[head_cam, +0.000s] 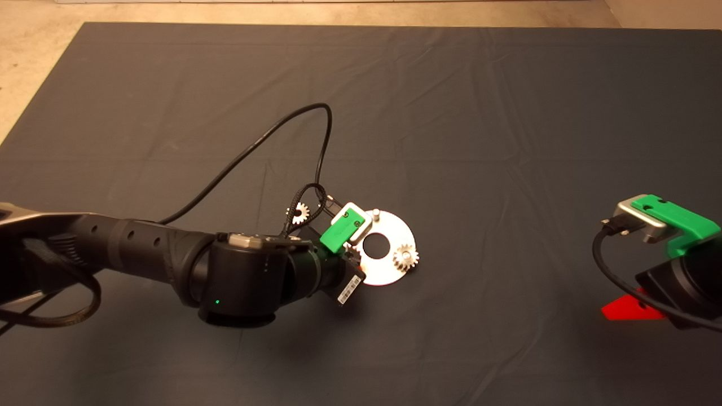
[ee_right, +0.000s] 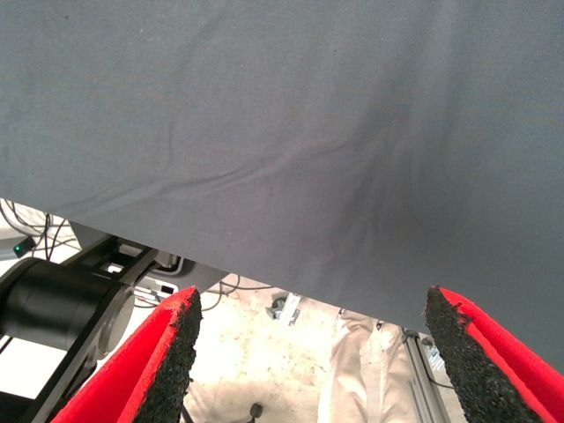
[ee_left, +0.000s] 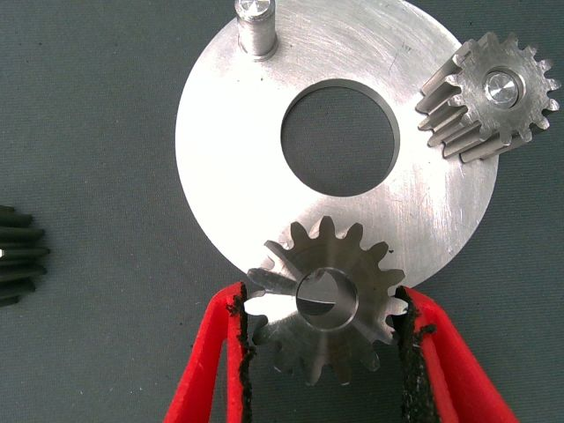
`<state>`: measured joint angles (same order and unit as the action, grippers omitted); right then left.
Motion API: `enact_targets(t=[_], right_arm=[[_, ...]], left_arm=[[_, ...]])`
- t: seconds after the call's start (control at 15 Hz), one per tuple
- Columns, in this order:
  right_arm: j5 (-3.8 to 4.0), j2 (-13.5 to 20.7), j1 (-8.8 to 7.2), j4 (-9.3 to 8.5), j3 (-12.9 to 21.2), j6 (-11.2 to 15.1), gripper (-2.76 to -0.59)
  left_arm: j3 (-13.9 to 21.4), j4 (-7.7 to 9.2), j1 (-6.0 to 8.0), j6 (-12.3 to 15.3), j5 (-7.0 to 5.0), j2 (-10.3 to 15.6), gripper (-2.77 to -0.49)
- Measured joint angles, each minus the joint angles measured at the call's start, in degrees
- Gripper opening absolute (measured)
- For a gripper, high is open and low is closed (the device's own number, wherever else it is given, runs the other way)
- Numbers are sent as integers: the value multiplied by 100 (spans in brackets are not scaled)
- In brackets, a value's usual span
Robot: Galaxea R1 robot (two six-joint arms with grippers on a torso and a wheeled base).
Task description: Install three planetary gears onto the carrier pins
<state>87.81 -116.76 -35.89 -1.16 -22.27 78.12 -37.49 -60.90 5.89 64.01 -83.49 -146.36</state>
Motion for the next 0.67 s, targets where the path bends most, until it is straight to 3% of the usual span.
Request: enact_targets(t=[0.67], right_arm=[[0, -2, -1, -2, 0, 0, -149]], left_arm=[[-82, -83, 0, 1, 54, -33, -249]])
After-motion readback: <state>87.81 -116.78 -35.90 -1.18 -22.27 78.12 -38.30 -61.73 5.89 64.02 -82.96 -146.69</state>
